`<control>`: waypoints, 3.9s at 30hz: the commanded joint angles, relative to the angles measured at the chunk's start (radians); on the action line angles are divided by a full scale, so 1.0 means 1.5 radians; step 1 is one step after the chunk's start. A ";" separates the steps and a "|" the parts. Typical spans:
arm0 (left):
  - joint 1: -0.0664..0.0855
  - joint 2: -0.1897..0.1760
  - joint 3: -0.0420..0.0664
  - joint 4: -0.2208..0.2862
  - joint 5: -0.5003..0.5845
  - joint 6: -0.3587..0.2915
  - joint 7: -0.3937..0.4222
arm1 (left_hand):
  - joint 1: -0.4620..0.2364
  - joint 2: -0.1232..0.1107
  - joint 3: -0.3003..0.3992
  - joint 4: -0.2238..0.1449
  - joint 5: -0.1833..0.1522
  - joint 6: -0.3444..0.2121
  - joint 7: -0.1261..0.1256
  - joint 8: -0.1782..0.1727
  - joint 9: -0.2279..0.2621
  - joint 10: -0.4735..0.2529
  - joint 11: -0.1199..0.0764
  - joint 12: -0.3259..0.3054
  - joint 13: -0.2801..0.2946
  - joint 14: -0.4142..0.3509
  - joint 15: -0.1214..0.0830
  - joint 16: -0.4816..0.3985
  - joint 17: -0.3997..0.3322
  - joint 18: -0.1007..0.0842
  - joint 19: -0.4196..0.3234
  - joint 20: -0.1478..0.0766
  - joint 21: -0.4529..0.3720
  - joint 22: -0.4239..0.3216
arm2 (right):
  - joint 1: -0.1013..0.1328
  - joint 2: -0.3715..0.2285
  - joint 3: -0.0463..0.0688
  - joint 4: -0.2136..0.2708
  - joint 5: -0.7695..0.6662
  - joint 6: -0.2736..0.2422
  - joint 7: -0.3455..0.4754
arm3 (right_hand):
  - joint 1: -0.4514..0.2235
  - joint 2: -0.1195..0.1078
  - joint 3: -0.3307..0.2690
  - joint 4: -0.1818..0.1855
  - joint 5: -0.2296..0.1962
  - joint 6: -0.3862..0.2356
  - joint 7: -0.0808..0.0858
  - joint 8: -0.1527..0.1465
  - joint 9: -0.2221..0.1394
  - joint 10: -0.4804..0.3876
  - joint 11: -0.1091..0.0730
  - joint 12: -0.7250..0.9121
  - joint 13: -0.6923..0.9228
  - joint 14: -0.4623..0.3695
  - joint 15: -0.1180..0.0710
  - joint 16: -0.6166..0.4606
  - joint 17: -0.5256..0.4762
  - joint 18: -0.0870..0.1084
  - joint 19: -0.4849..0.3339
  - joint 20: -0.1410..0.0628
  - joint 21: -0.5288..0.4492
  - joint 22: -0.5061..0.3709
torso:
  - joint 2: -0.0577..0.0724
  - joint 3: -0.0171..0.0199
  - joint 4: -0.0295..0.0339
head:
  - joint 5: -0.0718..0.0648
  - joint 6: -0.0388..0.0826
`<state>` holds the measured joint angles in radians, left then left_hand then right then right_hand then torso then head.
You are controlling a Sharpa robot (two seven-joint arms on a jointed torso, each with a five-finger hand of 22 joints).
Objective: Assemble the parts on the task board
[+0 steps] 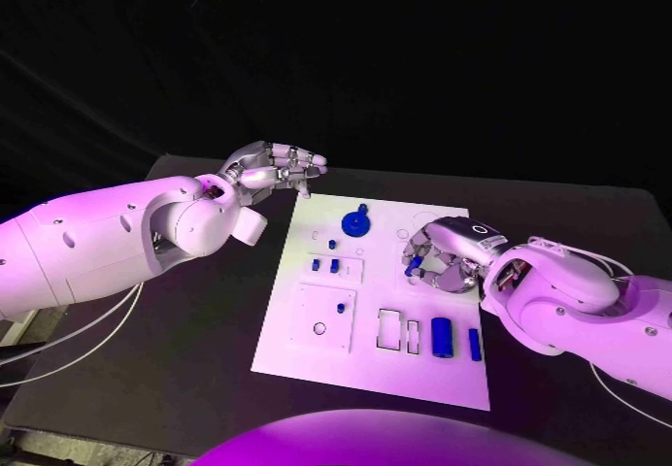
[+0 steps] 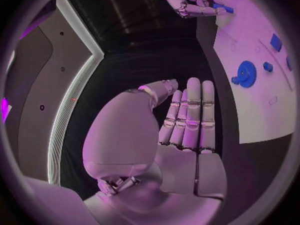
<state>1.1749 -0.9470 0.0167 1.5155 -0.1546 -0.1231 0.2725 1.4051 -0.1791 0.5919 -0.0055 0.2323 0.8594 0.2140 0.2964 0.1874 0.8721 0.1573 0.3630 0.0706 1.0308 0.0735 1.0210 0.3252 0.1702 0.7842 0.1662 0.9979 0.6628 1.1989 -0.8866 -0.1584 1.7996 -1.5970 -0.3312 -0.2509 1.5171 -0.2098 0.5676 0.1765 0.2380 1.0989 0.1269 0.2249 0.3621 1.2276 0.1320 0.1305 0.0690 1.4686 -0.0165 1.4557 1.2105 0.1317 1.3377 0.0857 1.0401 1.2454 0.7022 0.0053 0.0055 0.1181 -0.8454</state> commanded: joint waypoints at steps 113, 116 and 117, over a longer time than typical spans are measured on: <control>0.001 0.026 0.000 -0.012 -0.003 0.025 -0.005 | -0.005 0.005 -0.001 -0.005 0.002 0.000 0.003 0.004 -0.001 -0.009 0.001 0.006 -0.001 -0.001 0.000 0.001 -0.001 0.009 -0.001 0.001 0.000 0.000 | -0.094 0.218 -0.012 -0.037 -0.046 0.016 -0.015 | -0.110 -0.043 -0.025 -0.049 -0.096 -0.101 0.023 -0.039 -0.005 -0.066 -0.021 -0.034 0.006 0.004 0.023 -0.024 -0.077 -0.010 -0.007 0.020 -0.028 -0.007 | 0.001 -0.0005 0.0001 | 0.033 -0.018; 0.001 0.025 0.000 -0.011 -0.003 0.024 -0.006 | -0.005 0.005 -0.001 -0.005 0.002 0.000 0.003 0.004 -0.001 -0.009 0.001 0.006 -0.001 -0.001 0.000 0.001 -0.001 0.009 -0.001 0.001 0.000 0.000 | -0.094 0.211 -0.012 -0.030 -0.046 -0.007 -0.011 | -0.108 -0.042 -0.067 -0.047 -0.094 -0.116 0.023 -0.045 -0.007 -0.096 -0.021 -0.018 0.006 0.000 0.024 -0.034 -0.095 -0.008 -0.010 0.021 -0.037 -0.010 | 0.001 -0.0004 0.0001 | 0.033 -0.017; 0.001 0.025 0.000 -0.011 -0.003 0.024 -0.006 | -0.005 0.005 -0.001 -0.005 0.002 0.000 0.003 0.004 -0.001 -0.009 0.001 0.006 -0.001 -0.001 0.000 0.001 -0.001 0.009 -0.001 0.001 0.000 0.000 | -0.094 0.207 -0.012 -0.027 -0.046 -0.014 -0.009 | -0.105 -0.040 -0.082 -0.047 -0.094 -0.119 0.023 -0.046 -0.007 -0.104 -0.020 -0.012 0.007 -0.001 0.023 -0.036 -0.099 -0.008 -0.011 0.022 -0.039 -0.010 | 0.001 -0.0004 0.0001 | 0.033 -0.017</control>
<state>1.1749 -0.9102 0.0160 1.4960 -0.1566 -0.1027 0.2598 1.4012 -0.1752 0.5920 -0.0054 0.2323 0.8595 0.2139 0.2961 0.1874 0.8649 0.1573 0.3679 0.0707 1.0308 0.0735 1.0210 0.3244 0.1702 0.7843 0.1662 0.9979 0.6627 1.0585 -0.5718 -0.1760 1.7526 -1.6533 -0.2960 -0.2641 1.3524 -0.2666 0.4490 0.1061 0.0936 0.9224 0.1618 0.1604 0.3528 1.0759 0.1022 0.1099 0.0779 1.4665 0.0109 1.4037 1.0652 0.1317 1.3205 0.1176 0.9843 1.2305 0.7028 0.0045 0.0053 0.1673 -0.8727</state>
